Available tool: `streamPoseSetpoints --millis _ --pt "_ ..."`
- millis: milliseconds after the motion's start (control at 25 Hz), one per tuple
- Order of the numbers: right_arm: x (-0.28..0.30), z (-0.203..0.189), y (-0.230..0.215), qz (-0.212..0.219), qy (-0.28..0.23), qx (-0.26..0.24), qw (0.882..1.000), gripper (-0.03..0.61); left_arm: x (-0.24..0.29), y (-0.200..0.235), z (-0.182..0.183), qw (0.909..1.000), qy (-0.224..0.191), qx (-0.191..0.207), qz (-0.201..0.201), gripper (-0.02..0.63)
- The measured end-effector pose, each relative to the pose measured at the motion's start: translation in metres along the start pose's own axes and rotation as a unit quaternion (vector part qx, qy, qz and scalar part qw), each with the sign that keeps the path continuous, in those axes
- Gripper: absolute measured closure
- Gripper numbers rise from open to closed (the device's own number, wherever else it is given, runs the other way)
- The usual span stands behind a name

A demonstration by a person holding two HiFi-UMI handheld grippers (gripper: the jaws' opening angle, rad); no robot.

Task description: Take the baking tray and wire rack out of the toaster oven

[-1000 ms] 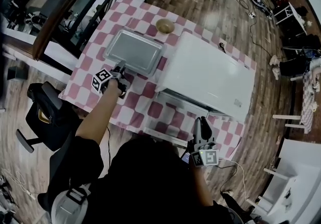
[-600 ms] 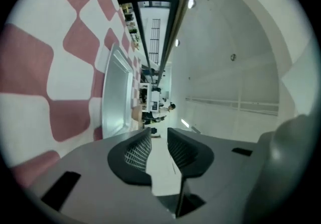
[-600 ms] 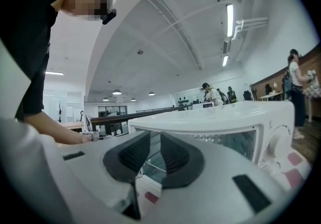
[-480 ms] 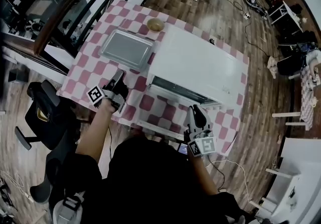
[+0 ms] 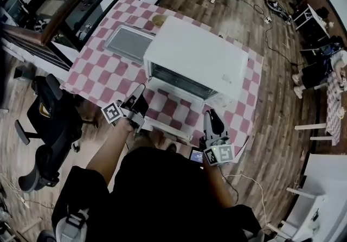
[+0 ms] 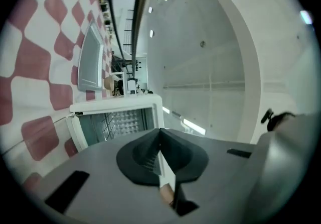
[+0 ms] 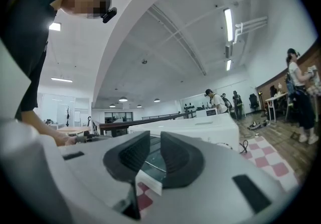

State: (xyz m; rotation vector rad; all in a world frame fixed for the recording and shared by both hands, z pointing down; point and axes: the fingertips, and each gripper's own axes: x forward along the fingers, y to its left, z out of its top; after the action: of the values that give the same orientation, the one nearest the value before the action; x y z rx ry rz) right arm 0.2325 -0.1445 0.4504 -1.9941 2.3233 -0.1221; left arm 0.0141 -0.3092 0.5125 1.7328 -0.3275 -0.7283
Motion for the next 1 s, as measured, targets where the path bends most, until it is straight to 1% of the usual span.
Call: streamPoseSetpoints --millis 40,80,120,160,200,240,320,360,400,440,480,520,560,600,640,680,720,760,800,840,880,960,1000 --pt "-0.009 0.001 -0.004 0.0 -0.003 0.001 1.0 0.509 0.001 -0.004 -0.017 0.9985 0.019 0.048 0.015 0.618" --pt "-0.018 0.002 -0.007 0.0 -0.005 0.001 1.0 0.511 0.001 -0.006 -0.031 0.9923 0.04 0.111 0.036 0.618" --pt "-0.027 0.002 -0.011 -0.001 -0.007 0.002 1.0 0.51 0.001 -0.01 -0.044 0.9791 0.06 0.186 0.057 0.618" --pt "-0.036 0.001 -0.016 -0.002 -0.008 0.003 1.0 0.511 0.001 -0.015 -0.054 0.9602 0.077 0.259 0.071 0.618" --pt "-0.045 0.0 -0.02 -0.003 -0.009 0.003 1.0 0.511 0.001 -0.021 -0.065 0.9399 0.088 0.32 0.079 0.618" --pt "-0.053 -0.001 -0.024 -0.005 -0.009 0.004 1.0 0.51 0.002 -0.027 -0.075 0.9211 0.096 0.368 0.084 0.618" --pt "-0.068 -0.006 -0.032 -0.006 -0.007 0.006 1.0 0.51 0.001 -0.037 -0.093 0.8836 0.106 0.447 0.091 0.618" --pt "-0.074 -0.008 -0.035 -0.006 -0.006 0.007 1.0 0.511 0.001 -0.041 -0.102 0.8606 0.113 0.488 0.094 0.618" --pt "-0.081 -0.01 -0.037 -0.006 -0.004 0.008 1.0 0.51 0.0 -0.044 -0.112 0.8344 0.122 0.528 0.099 0.618" --pt "-0.087 -0.012 -0.04 -0.006 -0.003 0.01 1.0 0.511 -0.002 -0.045 -0.123 0.8076 0.133 0.565 0.103 0.618" --pt "-0.092 -0.015 -0.041 -0.005 -0.001 0.011 1.0 0.509 -0.003 -0.045 -0.133 0.7838 0.145 0.594 0.108 0.618" --pt "-0.096 -0.017 -0.043 -0.004 0.0 0.013 1.0 0.509 -0.005 -0.044 -0.143 0.7653 0.156 0.614 0.112 0.618" --pt "-0.099 -0.019 -0.044 -0.003 0.001 0.014 1.0 0.509 -0.006 -0.044 -0.152 0.7515 0.165 0.629 0.113 0.618" --pt "-0.102 -0.021 -0.044 -0.001 0.002 0.016 1.0 0.509 -0.007 -0.044 -0.161 0.7397 0.174 0.641 0.111 0.618" --pt "-0.103 -0.022 -0.044 0.001 0.002 0.018 1.0 0.51 -0.008 -0.045 -0.169 0.7284 0.181 0.652 0.108 0.618" --pt "-0.105 -0.022 -0.044 0.003 0.002 0.019 1.0 0.509 -0.009 -0.046 -0.175 0.7191 0.188 0.661 0.105 0.618" --pt "-0.106 -0.022 -0.043 0.004 0.002 0.021 1.0 0.51 -0.01 -0.046 -0.18 0.7144 0.194 0.664 0.104 0.617" --pt "-0.108 -0.022 -0.043 0.004 0.002 0.022 1.0 0.511 -0.012 -0.045 -0.183 0.7157 0.197 0.662 0.104 0.617" --pt "-0.109 -0.022 -0.044 0.005 0.002 0.022 1.0 0.509 -0.013 -0.044 -0.184 0.7232 0.199 0.653 0.106 0.612" --pt "-0.109 -0.022 -0.044 0.006 0.002 0.023 1.0 0.509 -0.014 -0.042 -0.184 0.7362 0.2 0.637 0.108 0.606" --pt "-0.108 -0.021 -0.044 0.007 0.002 0.023 1.0 0.509 -0.013 -0.042 -0.184 0.7531 0.201 0.617 0.107 0.591" --pt "-0.107 -0.021 -0.043 0.01 0.002 0.024 1.0 0.511 -0.009 -0.04 -0.184 0.7906 0.2 0.57 0.099 0.54" --pt "-0.107 -0.021 -0.043 0.012 0.003 0.025 1.0 0.511 -0.007 -0.039 -0.183 0.8086 0.197 0.546 0.094 0.495"
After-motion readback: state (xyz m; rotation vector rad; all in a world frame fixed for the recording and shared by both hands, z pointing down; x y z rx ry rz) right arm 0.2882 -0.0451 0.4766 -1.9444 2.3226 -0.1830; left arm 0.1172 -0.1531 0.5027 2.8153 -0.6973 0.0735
